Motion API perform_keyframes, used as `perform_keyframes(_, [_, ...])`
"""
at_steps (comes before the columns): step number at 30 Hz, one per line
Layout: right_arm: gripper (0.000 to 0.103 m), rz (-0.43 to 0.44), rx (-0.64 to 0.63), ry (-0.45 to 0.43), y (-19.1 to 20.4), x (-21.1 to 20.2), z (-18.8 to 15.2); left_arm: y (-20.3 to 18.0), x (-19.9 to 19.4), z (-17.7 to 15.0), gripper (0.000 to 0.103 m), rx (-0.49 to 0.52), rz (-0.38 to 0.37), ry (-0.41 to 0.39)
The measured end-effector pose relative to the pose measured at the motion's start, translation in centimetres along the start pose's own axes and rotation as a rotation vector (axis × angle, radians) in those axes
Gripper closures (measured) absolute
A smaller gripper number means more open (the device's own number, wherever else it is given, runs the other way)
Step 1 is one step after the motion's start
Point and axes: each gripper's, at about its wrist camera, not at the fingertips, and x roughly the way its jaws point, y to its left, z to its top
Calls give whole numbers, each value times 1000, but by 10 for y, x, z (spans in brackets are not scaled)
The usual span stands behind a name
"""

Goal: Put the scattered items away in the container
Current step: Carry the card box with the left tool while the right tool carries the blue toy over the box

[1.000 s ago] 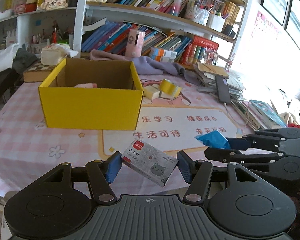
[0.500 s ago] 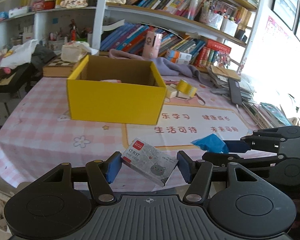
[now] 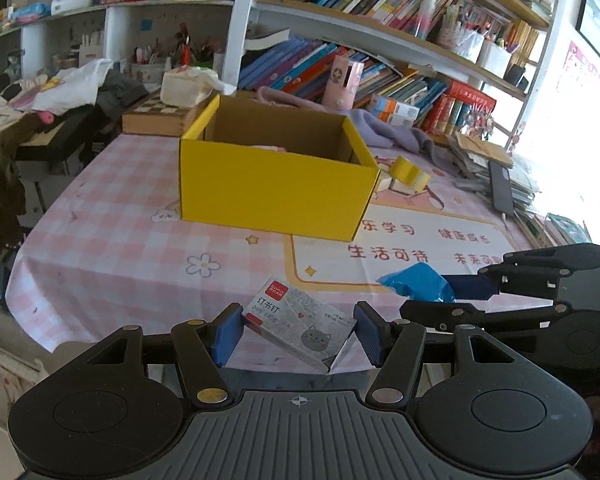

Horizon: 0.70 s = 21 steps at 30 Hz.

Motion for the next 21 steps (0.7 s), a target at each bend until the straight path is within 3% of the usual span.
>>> perform_keyframes(10, [77,14,-1,-5,-17,23,14,7,22,19,43,-7,24,4])
perform_keyframes(21, [77,23,10,-100,-61,48,68,9,56,77,43,39,35,-51])
